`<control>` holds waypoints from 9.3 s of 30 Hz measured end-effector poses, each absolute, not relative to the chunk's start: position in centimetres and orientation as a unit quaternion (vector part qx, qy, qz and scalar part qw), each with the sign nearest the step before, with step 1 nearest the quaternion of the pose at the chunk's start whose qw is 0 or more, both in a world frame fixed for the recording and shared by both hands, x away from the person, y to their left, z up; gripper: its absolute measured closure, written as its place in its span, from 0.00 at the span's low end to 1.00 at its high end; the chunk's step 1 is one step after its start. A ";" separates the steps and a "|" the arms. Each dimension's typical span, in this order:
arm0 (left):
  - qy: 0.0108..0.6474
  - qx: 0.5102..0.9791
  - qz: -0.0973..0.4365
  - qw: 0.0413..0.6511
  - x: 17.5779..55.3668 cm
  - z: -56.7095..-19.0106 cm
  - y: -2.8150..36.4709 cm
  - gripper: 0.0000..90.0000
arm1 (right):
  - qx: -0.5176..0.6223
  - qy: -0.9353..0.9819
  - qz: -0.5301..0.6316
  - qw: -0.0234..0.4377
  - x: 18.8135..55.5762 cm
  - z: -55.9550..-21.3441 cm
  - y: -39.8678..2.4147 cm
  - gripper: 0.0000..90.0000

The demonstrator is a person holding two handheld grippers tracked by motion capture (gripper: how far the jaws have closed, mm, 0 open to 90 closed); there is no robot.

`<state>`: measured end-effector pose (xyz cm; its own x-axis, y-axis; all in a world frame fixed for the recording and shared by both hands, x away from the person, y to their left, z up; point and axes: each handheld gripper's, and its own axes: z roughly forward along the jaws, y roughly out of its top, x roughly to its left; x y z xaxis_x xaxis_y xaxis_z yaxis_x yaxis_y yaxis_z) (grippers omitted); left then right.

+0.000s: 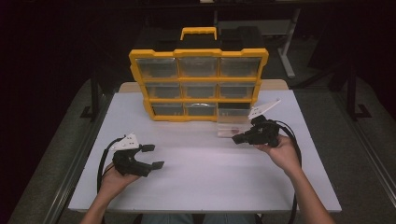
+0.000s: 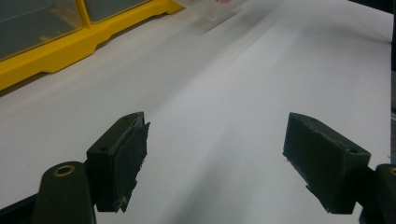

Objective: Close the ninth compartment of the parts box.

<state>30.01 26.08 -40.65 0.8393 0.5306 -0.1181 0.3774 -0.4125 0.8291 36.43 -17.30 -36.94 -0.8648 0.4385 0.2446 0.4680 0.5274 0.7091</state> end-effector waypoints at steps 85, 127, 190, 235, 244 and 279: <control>0.263 0.838 0.086 0.471 29.8 -40.6 26.2 0.24 | -0.310 -0.877 -0.367 -0.012 40.8 -37.8 -16.0 0.99; 0.272 0.830 0.083 0.479 29.8 -40.6 26.2 0.23 | -0.316 -0.877 -0.363 -0.014 41.8 -37.3 -15.8 0.99; 0.271 0.832 0.086 0.476 30.0 -40.3 26.6 0.23 | -0.292 -0.876 -0.383 -0.001 42.9 -35.3 -15.9 0.99; 0.274 0.829 0.089 0.480 29.9 -40.2 26.8 0.23 | -0.360 -0.866 -0.339 -0.076 46.4 -36.7 -16.1 0.99; 0.274 0.826 0.092 0.485 30.0 -40.2 26.8 0.23 | -0.370 -0.860 -0.337 -0.101 46.4 -36.6 -15.9 0.99; 0.281 0.835 0.096 0.464 29.9 -40.4 27.4 0.23 | -0.344 -0.843 -0.407 -0.078 41.9 -37.1 -16.5 0.61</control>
